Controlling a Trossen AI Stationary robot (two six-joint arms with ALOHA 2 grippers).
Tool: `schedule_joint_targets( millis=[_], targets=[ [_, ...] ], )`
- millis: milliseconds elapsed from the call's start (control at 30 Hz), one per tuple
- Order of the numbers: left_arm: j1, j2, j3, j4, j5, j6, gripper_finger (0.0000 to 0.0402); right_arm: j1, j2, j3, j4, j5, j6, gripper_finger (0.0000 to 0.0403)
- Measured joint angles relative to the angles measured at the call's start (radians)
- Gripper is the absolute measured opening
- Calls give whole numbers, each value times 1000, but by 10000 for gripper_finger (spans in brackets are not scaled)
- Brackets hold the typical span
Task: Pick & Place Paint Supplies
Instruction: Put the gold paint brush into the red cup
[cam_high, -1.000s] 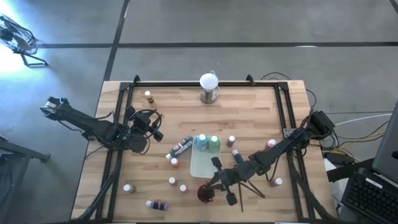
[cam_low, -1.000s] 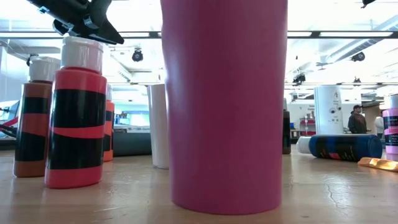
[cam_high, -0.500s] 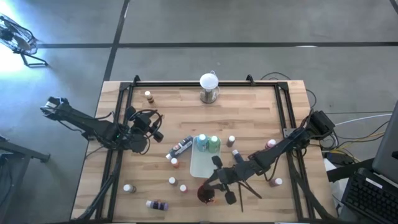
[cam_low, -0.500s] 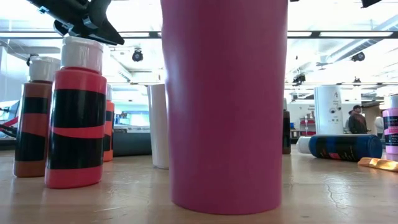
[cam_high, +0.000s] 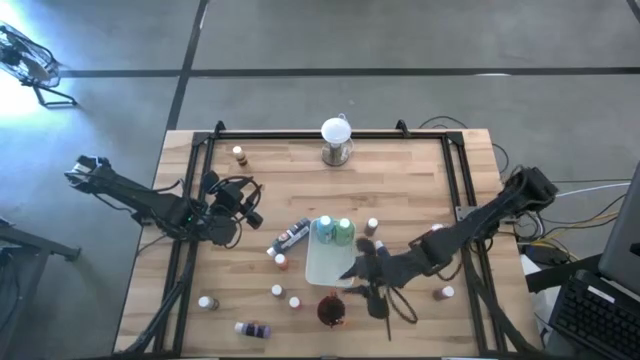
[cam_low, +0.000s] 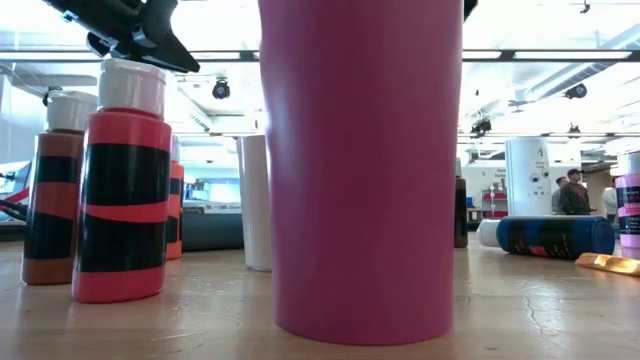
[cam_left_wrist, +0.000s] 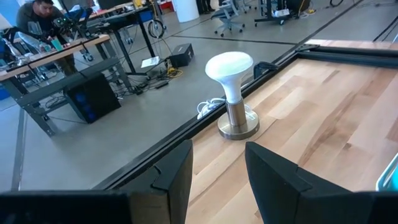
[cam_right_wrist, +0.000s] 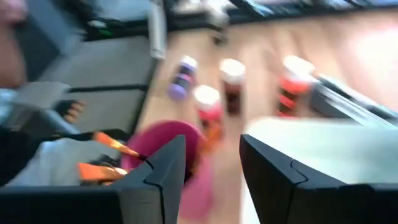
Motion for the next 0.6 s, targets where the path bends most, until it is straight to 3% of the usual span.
schedule_joint_targets(
  millis=[200,433,600],
  targets=[
    [0,0,0,2,-1,8,154,20,-73,112,-406,100,257,160],
    [0,0,0,4,-1,8,154,31,-87,149,-734,92,646,150],
    [0,0,0,3,-1,8,154,51,-86,145,-912,61,827,142]
  ],
)
